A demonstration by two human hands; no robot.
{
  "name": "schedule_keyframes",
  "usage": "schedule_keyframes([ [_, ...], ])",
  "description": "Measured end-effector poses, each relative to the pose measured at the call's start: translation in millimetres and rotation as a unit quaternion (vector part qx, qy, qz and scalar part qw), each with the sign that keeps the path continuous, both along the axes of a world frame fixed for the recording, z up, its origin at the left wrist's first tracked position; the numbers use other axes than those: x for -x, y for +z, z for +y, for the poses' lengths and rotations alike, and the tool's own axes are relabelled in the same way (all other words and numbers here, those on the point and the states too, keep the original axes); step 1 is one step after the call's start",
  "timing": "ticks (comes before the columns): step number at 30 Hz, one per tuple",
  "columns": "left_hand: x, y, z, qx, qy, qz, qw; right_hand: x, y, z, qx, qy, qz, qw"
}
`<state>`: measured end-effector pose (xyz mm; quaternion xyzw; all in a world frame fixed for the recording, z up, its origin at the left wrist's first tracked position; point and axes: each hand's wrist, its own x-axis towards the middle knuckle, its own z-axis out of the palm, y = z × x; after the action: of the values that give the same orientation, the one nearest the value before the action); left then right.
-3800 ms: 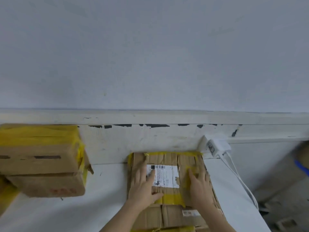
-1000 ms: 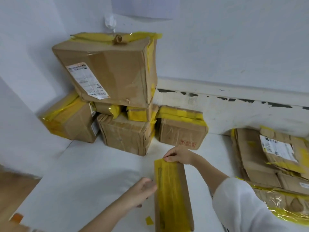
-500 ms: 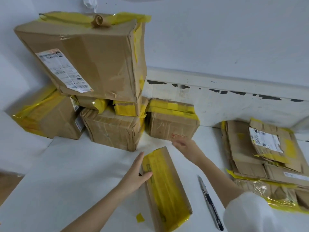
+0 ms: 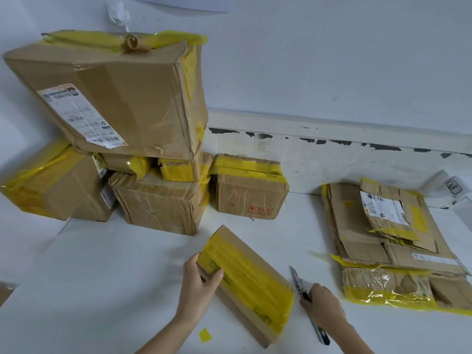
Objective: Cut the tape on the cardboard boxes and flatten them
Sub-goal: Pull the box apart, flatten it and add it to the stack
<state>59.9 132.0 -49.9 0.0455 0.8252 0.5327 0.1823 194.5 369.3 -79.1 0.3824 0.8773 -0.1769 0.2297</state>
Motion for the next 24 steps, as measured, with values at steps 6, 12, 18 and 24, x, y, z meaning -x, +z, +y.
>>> schedule_keyframes([
  [6,0,0,7,0.061,0.040,0.011,0.997,8,29,9,0.084,-0.088,0.164,0.979],
  [12,27,6,6,0.018,0.026,-0.018,0.999,67,108,-19,0.028,0.108,0.219,0.969],
  [18,31,8,5,0.017,0.030,-0.042,0.999,100,119,-84,-0.139,0.341,0.126,0.921],
  [24,30,11,5,0.018,0.020,-0.039,0.999,104,112,-92,-0.165,0.361,0.103,0.912],
])
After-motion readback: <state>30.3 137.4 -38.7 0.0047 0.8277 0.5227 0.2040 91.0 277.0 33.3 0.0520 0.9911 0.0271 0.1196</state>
